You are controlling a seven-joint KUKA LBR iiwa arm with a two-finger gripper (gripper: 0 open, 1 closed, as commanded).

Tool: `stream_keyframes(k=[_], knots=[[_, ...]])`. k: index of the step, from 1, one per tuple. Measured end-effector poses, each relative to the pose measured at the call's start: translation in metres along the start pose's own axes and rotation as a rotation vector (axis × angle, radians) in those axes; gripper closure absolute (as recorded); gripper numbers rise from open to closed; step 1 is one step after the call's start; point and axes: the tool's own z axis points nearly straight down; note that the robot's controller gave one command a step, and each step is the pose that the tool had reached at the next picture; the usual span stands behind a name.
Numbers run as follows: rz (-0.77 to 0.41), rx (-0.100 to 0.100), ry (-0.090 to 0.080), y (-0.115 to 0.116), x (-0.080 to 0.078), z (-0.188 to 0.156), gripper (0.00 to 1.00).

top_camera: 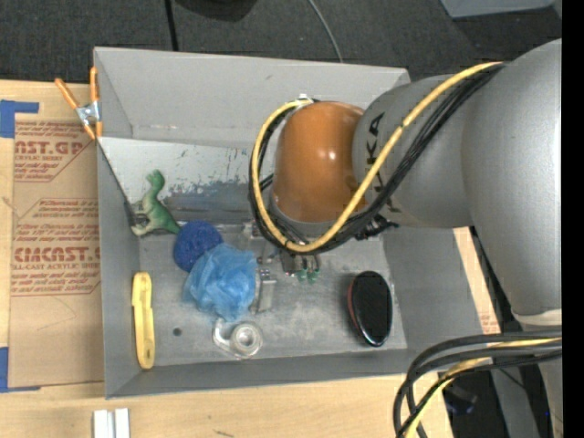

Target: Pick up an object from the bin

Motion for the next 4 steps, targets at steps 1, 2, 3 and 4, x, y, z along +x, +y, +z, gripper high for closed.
stream_keyframes(k=[1,2,3,4], knots=[[-0.045,-0.008,0.000,0.015,-0.007,0.036,0.00],[-0.011,-0.002,-0.001,0.027,-0.009,0.068,0.00],[-0.240,-0.009,-0.004,0.044,-0.008,0.073,1.00],[-0.239,-0.010,-0.003,0.044,-0.008,0.073,1.00]])
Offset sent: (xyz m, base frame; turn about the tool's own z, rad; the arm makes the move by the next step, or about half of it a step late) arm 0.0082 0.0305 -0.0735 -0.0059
